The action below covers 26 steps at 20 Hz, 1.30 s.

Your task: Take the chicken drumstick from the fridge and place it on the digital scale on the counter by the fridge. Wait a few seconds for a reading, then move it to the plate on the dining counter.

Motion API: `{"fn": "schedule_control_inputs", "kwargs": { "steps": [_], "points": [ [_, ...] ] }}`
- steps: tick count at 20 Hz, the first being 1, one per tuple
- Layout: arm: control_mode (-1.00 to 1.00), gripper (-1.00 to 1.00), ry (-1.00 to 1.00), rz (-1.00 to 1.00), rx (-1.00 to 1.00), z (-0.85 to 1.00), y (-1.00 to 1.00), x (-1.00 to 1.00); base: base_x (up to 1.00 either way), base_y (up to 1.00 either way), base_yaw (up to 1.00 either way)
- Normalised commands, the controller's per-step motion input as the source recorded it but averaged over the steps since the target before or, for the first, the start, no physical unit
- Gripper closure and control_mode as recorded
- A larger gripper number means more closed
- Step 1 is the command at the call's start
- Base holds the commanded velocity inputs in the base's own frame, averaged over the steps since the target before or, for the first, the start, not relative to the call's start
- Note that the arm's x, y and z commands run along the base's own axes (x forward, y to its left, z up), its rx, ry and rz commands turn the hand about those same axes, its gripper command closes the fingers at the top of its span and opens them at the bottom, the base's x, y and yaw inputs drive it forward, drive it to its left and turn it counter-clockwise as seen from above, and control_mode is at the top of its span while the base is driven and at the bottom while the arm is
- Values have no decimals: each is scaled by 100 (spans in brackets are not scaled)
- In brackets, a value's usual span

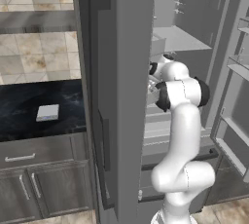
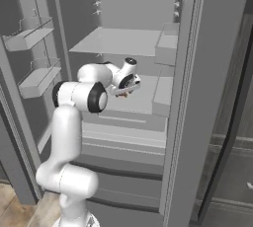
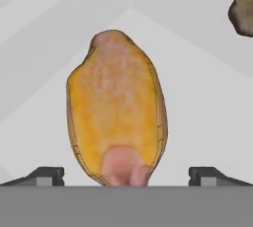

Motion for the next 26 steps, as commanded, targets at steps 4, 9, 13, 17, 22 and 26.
{"fn": "schedule_control_inputs", "kwargs": {
  "steps": [4, 9, 13, 17, 22, 26],
  "points": [
    [-100, -100, 4, 5, 0, -6, 0, 20, 0, 0, 0],
    [-100, -100, 7, 6, 0, -11, 0, 3, 0, 0, 0],
    [-100, -100, 10, 6, 0, -15, 0, -13, 0, 0, 0],
    [-100, -100, 8, 6, 0, -13, 0, -11, 0, 0, 0],
    [-100, -100, 2, 2, 0, -19, 0, 0, 0, 0, 0],
    [-100, -100, -2, 1, 0, -14, 1, -25, 0, 0, 0]
  ]
}}
